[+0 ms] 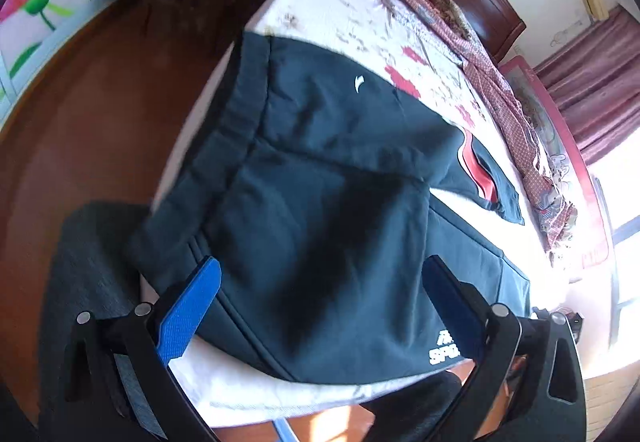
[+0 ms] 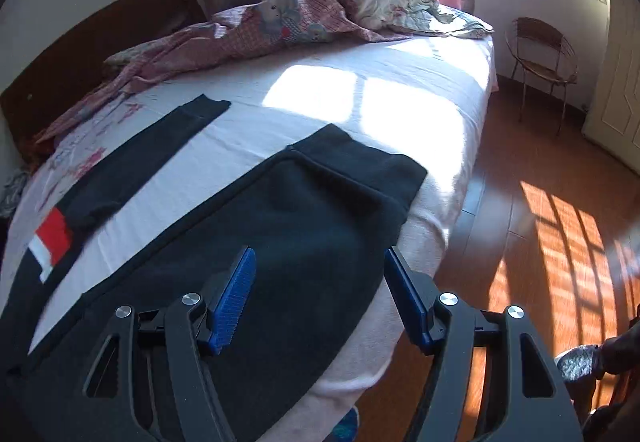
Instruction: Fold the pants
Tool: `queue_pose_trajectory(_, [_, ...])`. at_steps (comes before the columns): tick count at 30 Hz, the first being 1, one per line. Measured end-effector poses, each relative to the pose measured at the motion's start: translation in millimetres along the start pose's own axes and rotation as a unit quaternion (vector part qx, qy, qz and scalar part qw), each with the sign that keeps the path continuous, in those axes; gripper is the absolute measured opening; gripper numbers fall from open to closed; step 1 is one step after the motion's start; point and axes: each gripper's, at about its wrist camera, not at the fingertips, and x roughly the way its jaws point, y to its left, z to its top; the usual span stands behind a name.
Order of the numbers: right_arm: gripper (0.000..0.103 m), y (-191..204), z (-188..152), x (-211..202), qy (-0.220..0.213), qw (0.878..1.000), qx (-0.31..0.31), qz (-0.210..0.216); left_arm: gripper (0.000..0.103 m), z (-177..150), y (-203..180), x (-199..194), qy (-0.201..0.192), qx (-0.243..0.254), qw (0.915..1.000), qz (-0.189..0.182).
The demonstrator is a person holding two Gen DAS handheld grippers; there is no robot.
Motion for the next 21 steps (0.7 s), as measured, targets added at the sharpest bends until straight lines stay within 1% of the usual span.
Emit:
queue_pose_trajectory(1, [0.066, 23, -8, -9, 0.009, 0.998, -0.020, 0.056, 0.101, 8, 4, -3, -0.011, 0.016, 0.9998, 0.007])
queue_pose_trajectory(3, [0.066, 79, -31, -28, 0.018, 0.988, -0.073, 0.134, 0.101, 26, 14, -4, -0.020, 0.044, 0.9985, 0.025])
queue_pose_trajectory(5, [0.066, 142, -58, -38, 0.046, 0.969, -0.138, 0.199, 0.101, 41, 24, -5, -0.027, 0.059, 0.9970, 0.042])
queue_pose_trajectory(6, [0.066, 173, -75, -41, 0.057, 0.959, -0.176, 0.216, 0.101, 47, 29, -7, -0.031, 0.061, 0.9966, 0.046])
queue_pose_trajectory(8, [0.066, 230, -112, -45, 0.077, 0.935, -0.255, 0.235, 0.101, 56, 41, -13, -0.041, 0.054, 0.9966, 0.046])
queue_pose_trajectory(9, [0.066, 255, -129, -43, 0.081, 0.925, -0.293, 0.228, 0.101, 58, 48, -16, -0.047, 0.047, 0.9969, 0.043])
queue_pose_trajectory(11, [0.066, 295, -157, -32, 0.094, 0.908, -0.356, 0.197, 0.101, 63, 62, -18, -0.055, 0.031, 0.9973, 0.038])
queue_pose_trajectory(12, [0.068, 309, -166, -20, 0.101, 0.906, -0.375, 0.168, 0.101, 66, 70, -17, -0.055, 0.025, 0.9976, 0.035])
queue_pose_trajectory(13, [0.072, 314, -169, -17, 0.087, 0.910, -0.374, 0.158, 0.101, 69, 77, -15, -0.053, 0.019, 0.9979, 0.033])
queue_pose_trajectory(14, [0.078, 318, -164, -9, 0.088, 0.915, -0.364, 0.149, 0.101, 70, 82, -12, -0.055, 0.013, 0.9979, 0.034])
queue_pose_trajectory(15, [0.079, 322, -157, -2, 0.097, 0.920, -0.351, 0.144, 0.101, 74, 88, -8, -0.058, 0.007, 0.9977, 0.035])
queue_pose_trajectory(16, [0.079, 325, -151, 4, 0.103, 0.925, -0.338, 0.138, 0.101, 79, 92, -3, -0.059, -0.002, 0.9977, 0.034])
queue_pose_trajectory(18, [0.079, 336, -145, 11, 0.100, 0.925, -0.346, 0.120, 0.101, 86, 95, 9, -0.060, -0.015, 0.9979, 0.020])
queue_pose_trajectory(20, [0.079, 338, -140, 15, 0.109, 0.928, -0.337, 0.114, 0.101, 95, 96, 21, -0.062, -0.016, 0.9978, 0.018])
queue_pose_trajectory(21, [0.074, 338, -138, 13, 0.116, 0.931, -0.327, 0.114, 0.101, 99, 96, 28, -0.062, -0.010, 0.9979, 0.017])
